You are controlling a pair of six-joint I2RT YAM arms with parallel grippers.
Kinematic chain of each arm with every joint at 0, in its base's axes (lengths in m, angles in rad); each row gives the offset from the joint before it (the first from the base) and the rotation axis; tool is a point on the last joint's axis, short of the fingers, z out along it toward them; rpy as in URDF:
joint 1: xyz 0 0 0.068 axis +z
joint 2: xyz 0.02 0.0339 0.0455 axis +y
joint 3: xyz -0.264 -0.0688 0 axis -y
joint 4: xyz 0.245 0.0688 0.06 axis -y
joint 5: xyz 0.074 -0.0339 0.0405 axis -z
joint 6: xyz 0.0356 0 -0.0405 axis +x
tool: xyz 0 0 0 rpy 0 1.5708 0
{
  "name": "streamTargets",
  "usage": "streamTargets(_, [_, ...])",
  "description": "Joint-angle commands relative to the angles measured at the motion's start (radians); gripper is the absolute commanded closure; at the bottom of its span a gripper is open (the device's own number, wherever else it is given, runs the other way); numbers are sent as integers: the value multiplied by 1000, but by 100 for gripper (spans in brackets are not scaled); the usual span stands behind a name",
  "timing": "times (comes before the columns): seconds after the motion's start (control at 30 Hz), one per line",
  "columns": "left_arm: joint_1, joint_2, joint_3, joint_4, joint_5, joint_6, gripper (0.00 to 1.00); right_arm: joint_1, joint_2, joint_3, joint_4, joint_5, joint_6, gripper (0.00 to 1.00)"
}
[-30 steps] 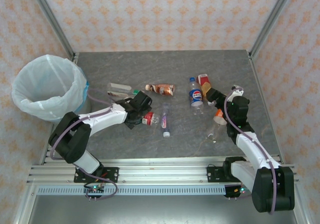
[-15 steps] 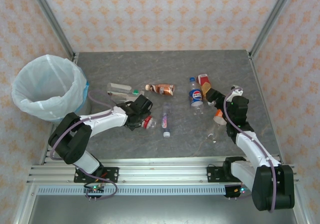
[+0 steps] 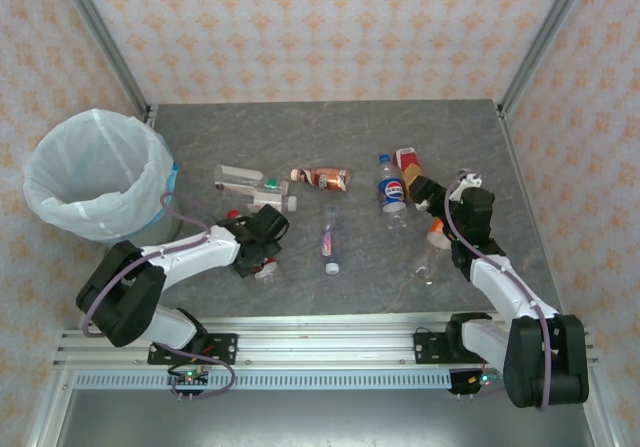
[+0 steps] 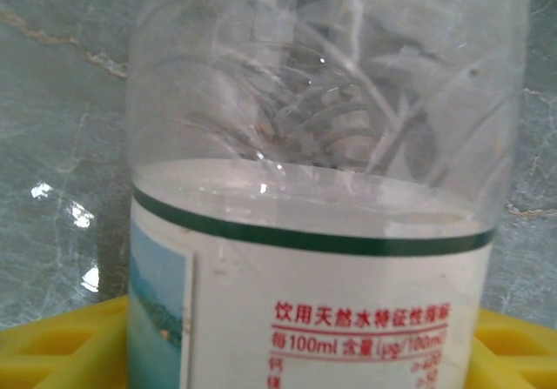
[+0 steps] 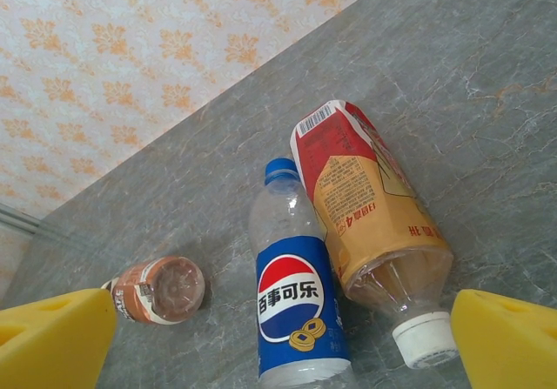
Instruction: Put the plastic bottles in the bin
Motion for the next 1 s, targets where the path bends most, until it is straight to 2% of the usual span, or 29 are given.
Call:
streamTargets(0.0, [4, -16, -4, -30, -26, 50, 34, 7, 0, 33, 36, -14, 8, 1])
streamTargets(0.1, [1, -64, -2, -46, -62, 92, 39, 16, 2, 54, -1, -54, -2, 1])
streamTargets(0.2, [-31, -136, 31, -135, -171, 136, 39, 63, 2, 96, -64, -79, -52, 1])
streamTargets(0.33, [-41, -232, 64, -211, -254, 245, 40, 159, 5, 130, -79, -29, -107, 1])
streamTargets(0.43, [-43, -329, 96, -261, -362, 302, 41, 211, 22, 153, -51, -9, -105, 1])
streamTargets(0.57, [-43, -460, 123, -198, -456, 424, 40, 278, 51, 191, -16, 31, -128, 1])
streamTargets(0.67, [-40, -502, 166, -128, -501, 528, 40, 328, 71, 219, 1, 64, -146, 1])
streamTargets(0.87, [17, -459, 348, -65, -464, 704, 40, 360, 85, 253, 111, 50, -31, 1])
streamTargets(0.97, [63, -406, 459, -63, -452, 785, 40, 363, 82, 293, 106, 29, 5, 1])
